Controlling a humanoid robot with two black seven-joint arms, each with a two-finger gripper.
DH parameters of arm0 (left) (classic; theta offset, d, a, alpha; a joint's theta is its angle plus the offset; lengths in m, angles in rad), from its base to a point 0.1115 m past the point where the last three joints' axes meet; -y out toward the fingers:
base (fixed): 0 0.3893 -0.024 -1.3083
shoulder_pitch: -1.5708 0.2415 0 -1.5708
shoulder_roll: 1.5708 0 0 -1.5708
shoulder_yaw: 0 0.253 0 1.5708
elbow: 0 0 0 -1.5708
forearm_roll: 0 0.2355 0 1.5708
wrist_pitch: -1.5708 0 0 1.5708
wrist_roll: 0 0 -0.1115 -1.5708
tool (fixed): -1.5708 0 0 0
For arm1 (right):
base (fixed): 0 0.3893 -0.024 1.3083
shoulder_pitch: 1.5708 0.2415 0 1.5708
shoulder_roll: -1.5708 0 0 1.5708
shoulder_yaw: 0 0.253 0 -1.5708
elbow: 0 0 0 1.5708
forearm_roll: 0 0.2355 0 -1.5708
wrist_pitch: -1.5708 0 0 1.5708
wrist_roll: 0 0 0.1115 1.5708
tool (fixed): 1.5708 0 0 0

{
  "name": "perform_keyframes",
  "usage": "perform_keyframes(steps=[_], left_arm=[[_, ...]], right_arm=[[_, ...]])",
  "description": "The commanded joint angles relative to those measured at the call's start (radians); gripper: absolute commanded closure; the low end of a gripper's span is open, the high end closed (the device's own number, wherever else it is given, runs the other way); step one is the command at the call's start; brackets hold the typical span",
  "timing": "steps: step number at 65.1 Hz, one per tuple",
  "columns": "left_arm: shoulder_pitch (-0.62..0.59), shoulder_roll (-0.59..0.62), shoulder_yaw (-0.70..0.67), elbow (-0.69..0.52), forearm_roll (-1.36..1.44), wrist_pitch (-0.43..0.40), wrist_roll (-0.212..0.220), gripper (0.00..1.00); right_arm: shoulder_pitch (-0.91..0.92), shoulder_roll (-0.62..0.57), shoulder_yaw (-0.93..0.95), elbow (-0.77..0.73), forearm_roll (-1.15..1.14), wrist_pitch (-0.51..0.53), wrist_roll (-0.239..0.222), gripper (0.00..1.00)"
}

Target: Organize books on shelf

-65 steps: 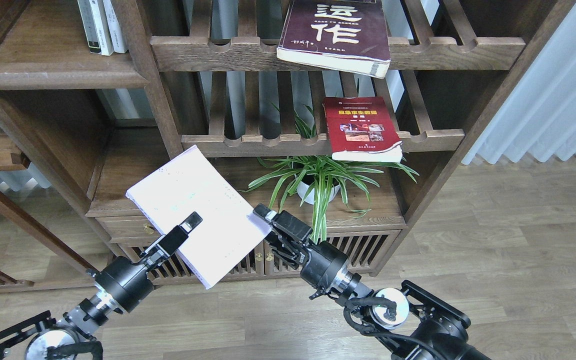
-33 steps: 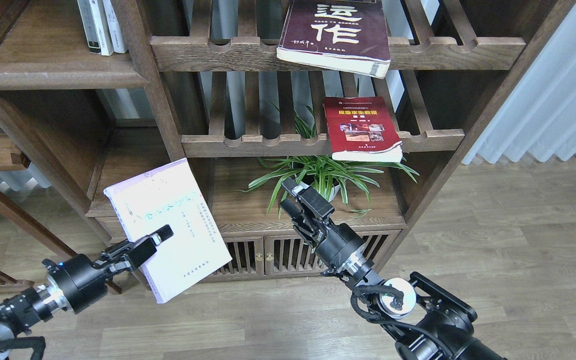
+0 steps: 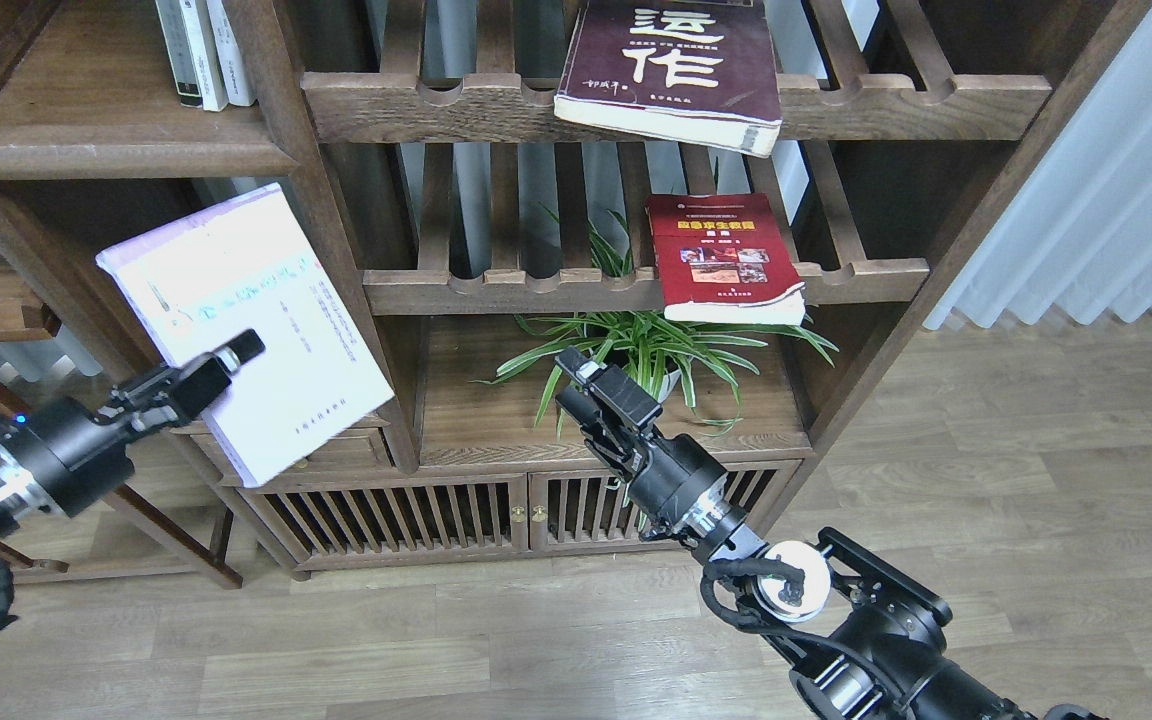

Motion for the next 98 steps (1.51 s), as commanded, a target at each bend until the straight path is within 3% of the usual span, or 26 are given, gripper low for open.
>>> perform_keyframes(steps=[1,27,46,59,67,73,98], left_arm=[[-0.001,0.032,-0.048,0.0,-0.001,0.0,0.0,0.98],[-0.005,0.215,-0.155,0.002,-0.006,0.0,-0.007,0.98],[-0.005,0.213,-0.335,0.017,-0.007,0.0,-0.001,0.98],[-0.007,0.216,-0.386,0.023,-0.009,0.0,0.003,0.97],[-0.007,0.219,-0.421,0.023,-0.009,0.0,0.052,0.97],[-0.007,0.207,-0.467,0.023,-0.009,0.0,0.121,0.97],[-0.027,0.173,-0.582,0.022,-0.003,0.0,0.135,1.0]], right_arm=[[-0.001,-0.002,-0.001,-0.004,-0.008,0.0,0.0,0.17],[-0.004,-0.004,-0.004,-0.011,-0.008,0.0,-0.002,0.17],[0.0,-0.001,-0.01,-0.011,-0.027,0.0,-0.002,0.17],[0.002,0.007,-0.01,-0.011,-0.03,0.0,-0.002,0.17],[0.002,0.007,-0.013,-0.011,-0.031,0.0,-0.002,0.17],[0.002,0.007,-0.012,-0.011,-0.045,0.0,-0.002,0.17],[0.01,0.007,-0.01,-0.011,-0.051,0.0,-0.002,0.17]])
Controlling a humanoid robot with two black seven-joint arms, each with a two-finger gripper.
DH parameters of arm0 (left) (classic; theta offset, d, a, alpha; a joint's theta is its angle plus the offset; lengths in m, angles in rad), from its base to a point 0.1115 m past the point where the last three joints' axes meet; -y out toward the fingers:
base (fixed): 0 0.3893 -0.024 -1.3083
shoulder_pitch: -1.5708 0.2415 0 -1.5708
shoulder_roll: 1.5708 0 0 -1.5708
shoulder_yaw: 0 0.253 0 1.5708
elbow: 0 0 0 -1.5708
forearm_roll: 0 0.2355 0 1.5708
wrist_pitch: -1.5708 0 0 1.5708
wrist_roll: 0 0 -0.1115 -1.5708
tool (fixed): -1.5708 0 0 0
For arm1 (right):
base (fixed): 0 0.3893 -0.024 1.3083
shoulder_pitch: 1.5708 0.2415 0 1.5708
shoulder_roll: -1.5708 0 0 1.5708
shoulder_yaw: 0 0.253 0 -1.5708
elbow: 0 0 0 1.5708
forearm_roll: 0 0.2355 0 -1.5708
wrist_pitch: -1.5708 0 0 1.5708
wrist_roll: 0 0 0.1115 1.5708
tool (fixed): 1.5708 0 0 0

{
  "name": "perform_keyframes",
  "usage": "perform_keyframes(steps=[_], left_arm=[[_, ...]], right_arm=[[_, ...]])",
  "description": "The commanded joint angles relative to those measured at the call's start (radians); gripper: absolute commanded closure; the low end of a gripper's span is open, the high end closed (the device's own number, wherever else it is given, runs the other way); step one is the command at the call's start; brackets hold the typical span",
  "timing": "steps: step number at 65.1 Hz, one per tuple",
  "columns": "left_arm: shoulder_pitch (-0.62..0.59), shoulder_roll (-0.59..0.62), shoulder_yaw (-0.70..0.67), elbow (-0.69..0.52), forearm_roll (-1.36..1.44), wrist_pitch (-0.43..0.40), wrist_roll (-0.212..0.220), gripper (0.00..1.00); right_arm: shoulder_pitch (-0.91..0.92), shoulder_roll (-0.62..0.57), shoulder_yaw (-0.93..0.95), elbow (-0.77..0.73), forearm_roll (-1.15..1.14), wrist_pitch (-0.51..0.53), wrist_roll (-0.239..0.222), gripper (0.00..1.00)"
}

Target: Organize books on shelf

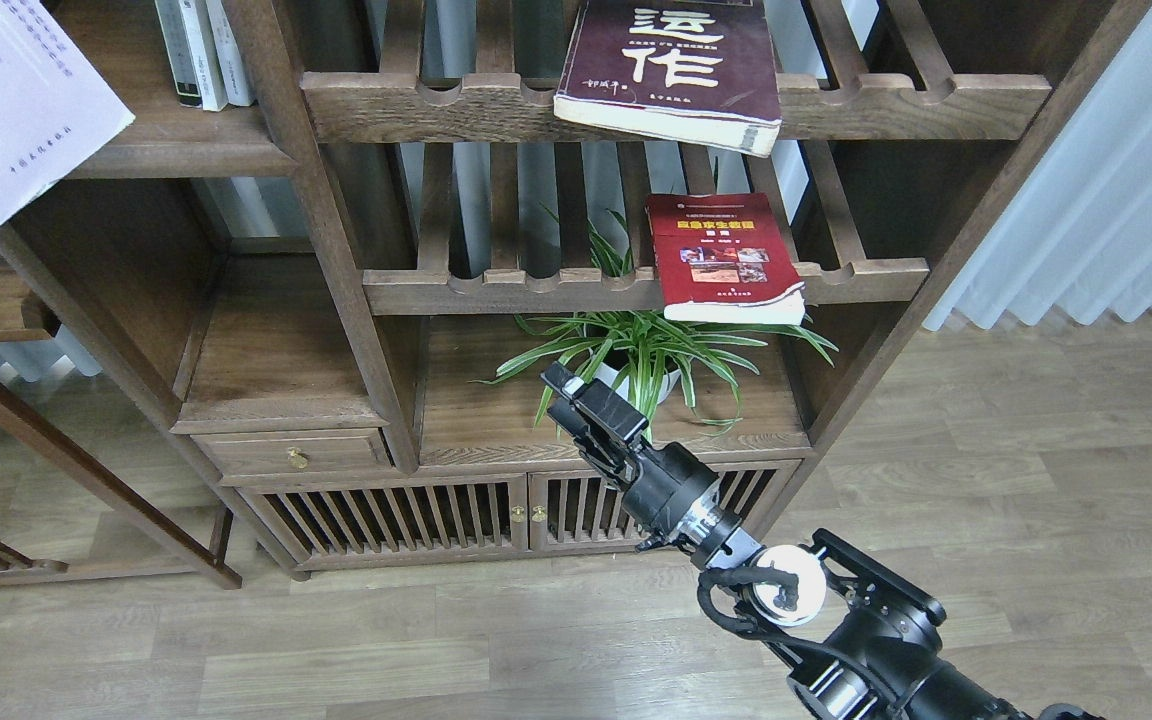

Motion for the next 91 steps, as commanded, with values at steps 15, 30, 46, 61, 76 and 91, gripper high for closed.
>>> perform_keyframes(steps=[15,30,46,61,76,91], left_arm=[[-0.036,-0.049,-0.031,-0.002,0.081,0.0,-0.004,1.0],[-0.072,-0.101,-0.063,-0.002,0.212,0.222,-0.004,1.0],[-0.227,-0.325,-0.027,0.043,0.454,0.363,-0.001,1.0],[-0.258,-0.397,-0.019,0.077,0.563,0.381,-0.013,1.0],[-0.391,-0.394,0.032,0.184,0.584,0.368,-0.069,1.0],[-0.516,-0.385,0.161,0.304,0.588,0.369,-0.072,1.0]], right_arm=[[0.001,0.0,0.0,-0.003,0.0,0.0,0.002,0.17],[0.001,0.0,-0.003,-0.005,0.0,0.0,0.002,0.17],[0.001,0.0,-0.006,-0.005,0.0,0.0,0.002,0.17],[-0.003,0.0,-0.006,-0.005,-0.002,0.0,0.002,0.17],[0.001,0.0,-0.005,-0.008,-0.002,0.0,0.002,0.17],[0.0,0.0,-0.003,-0.008,-0.002,0.0,0.002,0.17]])
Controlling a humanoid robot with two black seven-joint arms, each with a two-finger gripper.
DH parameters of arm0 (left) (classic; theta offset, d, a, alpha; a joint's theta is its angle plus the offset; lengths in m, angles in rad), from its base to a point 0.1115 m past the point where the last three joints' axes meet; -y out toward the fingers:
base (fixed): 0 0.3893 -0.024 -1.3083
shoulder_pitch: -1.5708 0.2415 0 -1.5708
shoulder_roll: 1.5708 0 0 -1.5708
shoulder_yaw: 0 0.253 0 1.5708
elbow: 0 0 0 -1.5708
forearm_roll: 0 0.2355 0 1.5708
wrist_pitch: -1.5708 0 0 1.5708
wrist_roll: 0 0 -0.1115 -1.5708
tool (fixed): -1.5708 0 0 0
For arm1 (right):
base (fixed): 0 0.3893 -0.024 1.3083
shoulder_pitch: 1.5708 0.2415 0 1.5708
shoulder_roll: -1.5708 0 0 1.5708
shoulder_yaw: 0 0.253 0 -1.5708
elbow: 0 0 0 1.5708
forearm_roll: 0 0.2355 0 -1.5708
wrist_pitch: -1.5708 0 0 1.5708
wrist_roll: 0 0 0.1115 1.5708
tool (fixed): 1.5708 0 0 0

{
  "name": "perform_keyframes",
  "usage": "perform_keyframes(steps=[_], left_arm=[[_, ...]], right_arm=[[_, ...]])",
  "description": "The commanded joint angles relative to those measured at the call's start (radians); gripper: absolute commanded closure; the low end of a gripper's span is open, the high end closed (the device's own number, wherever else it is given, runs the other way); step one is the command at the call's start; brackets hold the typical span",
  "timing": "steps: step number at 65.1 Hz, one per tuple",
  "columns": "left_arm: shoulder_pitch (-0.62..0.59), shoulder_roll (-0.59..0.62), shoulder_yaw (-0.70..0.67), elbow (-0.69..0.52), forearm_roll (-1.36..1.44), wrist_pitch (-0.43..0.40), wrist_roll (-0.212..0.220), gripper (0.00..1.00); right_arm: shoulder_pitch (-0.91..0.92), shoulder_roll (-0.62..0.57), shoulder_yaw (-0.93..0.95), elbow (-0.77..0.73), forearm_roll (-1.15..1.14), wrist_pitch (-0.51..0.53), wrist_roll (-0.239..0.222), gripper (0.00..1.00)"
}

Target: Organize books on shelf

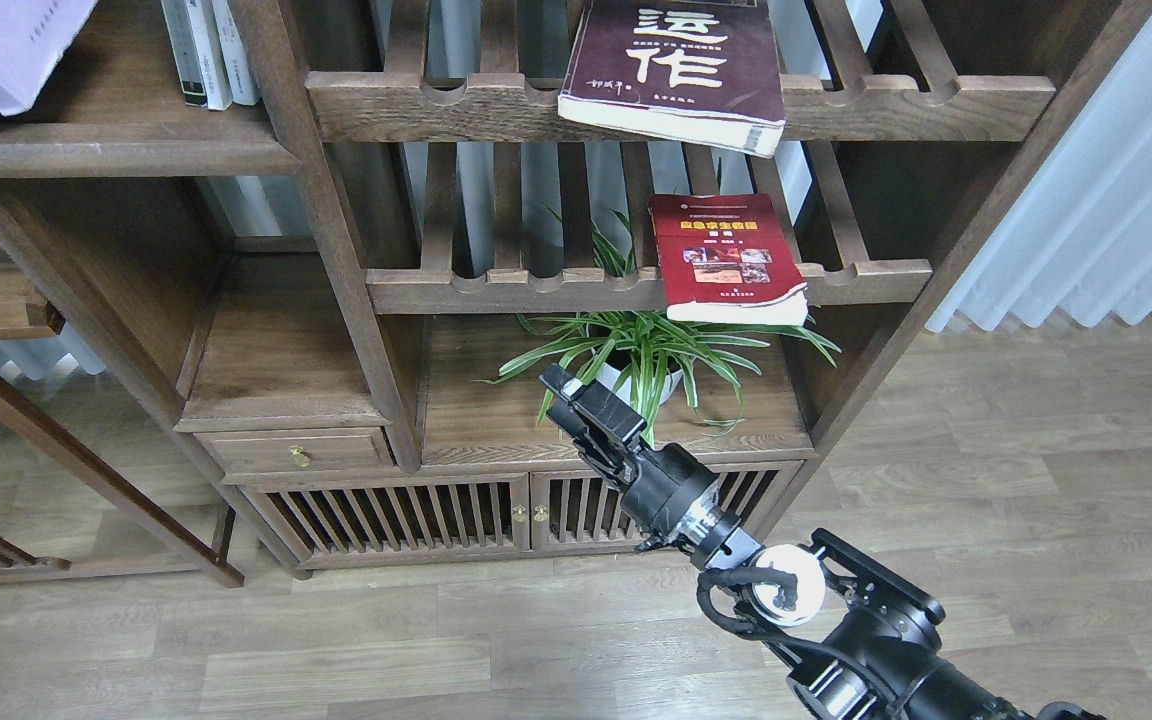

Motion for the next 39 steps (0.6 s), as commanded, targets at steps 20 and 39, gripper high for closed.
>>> perform_keyframes(steps=[20,39], left_arm=[[-0.114,-0.016,0.145,0.165,0.002,0.002,-0.023,1.0],[-0.2,-0.044,0.251,0.287,0.002,0.002,-0.076,1.0]], right_arm=[[0.0,0.0,0.01,0.002,0.002,0.0,0.0,0.17],[-0.004,0.0,0.012,0.002,0.002,0.0,0.002,0.17]])
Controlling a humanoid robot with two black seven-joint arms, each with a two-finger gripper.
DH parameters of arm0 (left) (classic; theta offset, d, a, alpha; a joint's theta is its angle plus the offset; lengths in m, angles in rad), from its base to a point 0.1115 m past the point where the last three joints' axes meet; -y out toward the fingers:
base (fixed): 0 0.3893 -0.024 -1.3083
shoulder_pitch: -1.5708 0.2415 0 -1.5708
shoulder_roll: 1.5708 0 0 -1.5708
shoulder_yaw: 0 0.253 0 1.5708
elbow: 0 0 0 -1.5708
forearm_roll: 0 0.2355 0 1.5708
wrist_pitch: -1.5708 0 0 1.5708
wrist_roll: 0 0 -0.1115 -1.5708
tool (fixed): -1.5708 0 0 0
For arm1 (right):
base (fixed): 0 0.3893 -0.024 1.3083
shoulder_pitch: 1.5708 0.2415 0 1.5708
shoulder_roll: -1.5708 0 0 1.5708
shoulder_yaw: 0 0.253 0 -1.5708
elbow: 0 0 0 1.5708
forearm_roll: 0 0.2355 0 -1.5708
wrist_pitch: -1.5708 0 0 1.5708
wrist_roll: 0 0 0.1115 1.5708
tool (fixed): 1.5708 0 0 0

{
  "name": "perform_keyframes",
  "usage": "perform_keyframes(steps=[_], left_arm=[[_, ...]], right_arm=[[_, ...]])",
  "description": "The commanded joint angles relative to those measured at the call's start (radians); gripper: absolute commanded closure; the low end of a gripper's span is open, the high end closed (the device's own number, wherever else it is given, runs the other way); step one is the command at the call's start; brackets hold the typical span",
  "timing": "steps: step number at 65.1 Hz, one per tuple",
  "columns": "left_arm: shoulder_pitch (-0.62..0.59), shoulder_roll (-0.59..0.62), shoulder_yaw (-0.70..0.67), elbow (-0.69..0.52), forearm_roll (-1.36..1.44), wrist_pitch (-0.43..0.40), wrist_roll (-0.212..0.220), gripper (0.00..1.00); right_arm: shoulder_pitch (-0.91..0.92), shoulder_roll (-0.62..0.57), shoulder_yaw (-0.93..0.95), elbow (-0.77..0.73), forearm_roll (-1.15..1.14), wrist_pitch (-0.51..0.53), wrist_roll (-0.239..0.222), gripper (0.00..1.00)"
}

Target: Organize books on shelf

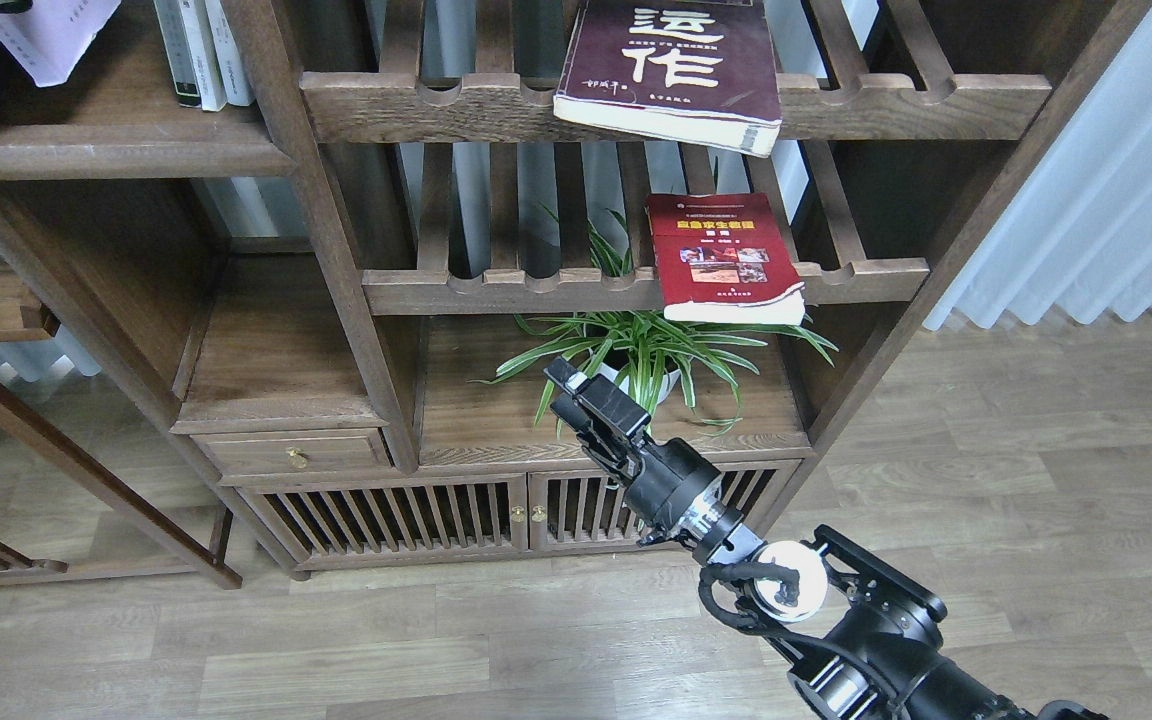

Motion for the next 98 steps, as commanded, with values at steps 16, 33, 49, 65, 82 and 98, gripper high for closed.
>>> perform_keyframes(steps=[16,33,49,65,82,98], left_arm=[[-0.065,-0.013,0.132,0.067,0.0,-0.001,-0.011,0.99],[-0.067,-0.002,0.194,0.088,0.001,-0.001,-0.011,0.96],[-0.07,-0.003,0.217,0.098,0.001,-0.001,-0.005,0.95],[-0.091,-0.013,0.218,0.104,0.001,0.011,0.005,0.64],[-0.127,-0.019,0.215,0.101,0.0,0.013,0.009,0.5],[-0.13,-0.014,0.195,0.073,-0.008,0.004,-0.001,0.45]], right_arm=[[-0.001,0.0,-0.002,0.002,0.002,0.0,0.0,0.17],[-0.002,0.0,0.001,0.002,0.002,0.0,0.0,0.16],[-0.002,0.0,0.0,0.002,0.002,0.0,0.0,0.15],[-0.005,0.0,0.0,0.002,0.002,0.0,0.0,0.15],[-0.005,0.0,-0.006,0.002,0.0,0.0,0.0,0.14],[-0.004,0.0,-0.006,0.002,0.0,0.0,0.0,0.14]])
